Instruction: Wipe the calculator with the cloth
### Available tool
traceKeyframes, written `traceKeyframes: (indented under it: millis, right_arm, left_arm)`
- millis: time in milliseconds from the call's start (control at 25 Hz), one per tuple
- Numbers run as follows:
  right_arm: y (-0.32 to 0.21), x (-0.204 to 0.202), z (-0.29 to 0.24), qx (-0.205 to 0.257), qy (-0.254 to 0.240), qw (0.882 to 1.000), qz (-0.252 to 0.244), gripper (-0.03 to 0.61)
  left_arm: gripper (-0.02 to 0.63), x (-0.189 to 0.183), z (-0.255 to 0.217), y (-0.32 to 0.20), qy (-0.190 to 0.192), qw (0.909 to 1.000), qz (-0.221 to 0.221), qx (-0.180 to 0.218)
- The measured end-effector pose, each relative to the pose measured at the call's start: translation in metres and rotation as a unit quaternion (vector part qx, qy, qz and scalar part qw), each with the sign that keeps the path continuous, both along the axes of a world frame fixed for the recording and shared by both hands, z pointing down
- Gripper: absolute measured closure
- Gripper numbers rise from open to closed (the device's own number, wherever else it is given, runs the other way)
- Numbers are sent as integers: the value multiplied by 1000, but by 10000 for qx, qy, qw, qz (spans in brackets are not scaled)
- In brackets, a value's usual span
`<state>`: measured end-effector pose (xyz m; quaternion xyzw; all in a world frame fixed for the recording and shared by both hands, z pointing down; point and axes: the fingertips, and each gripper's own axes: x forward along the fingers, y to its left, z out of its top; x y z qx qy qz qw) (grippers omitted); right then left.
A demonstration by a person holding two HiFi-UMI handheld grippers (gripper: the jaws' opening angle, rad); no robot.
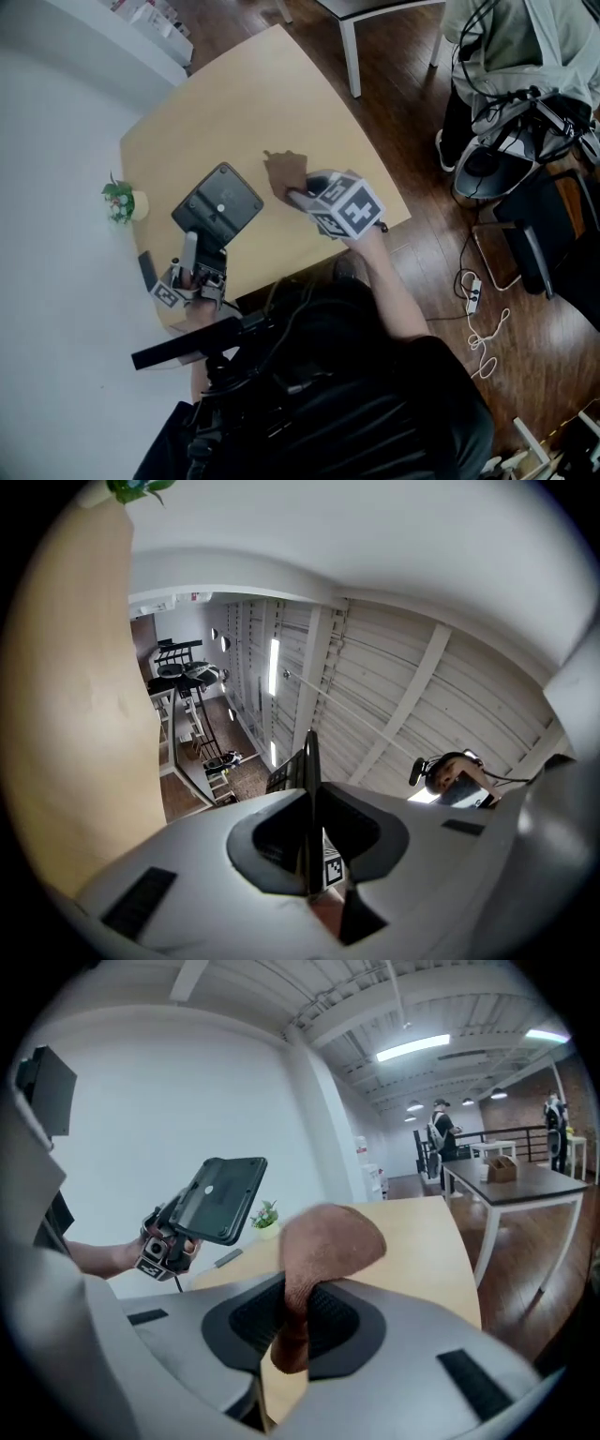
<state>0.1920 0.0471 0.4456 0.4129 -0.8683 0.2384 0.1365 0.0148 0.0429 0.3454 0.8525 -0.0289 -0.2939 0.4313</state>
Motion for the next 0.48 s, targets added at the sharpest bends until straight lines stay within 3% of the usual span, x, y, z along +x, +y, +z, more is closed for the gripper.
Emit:
traceKeyframes:
  millis: [120,280,400,480]
  right_arm:
    - [10,4,-29,256,-238,9994,49,529]
    - [31,-59,-98,965,-552,9885,-1021,529]
    - [36,-101,-100,1054,-149,9802,-1671,528]
    - [27,-101,-85,922,13,9817,-1665,526]
  left_arm:
    - [555,-2,4,-2,-213,9998,-41,40]
    - [554,7,5,-2,-348,9993,-50,107]
    - [555,19,3,5,-443,9986,101,256]
    - [546,20,3,10,-476,9982,176,307]
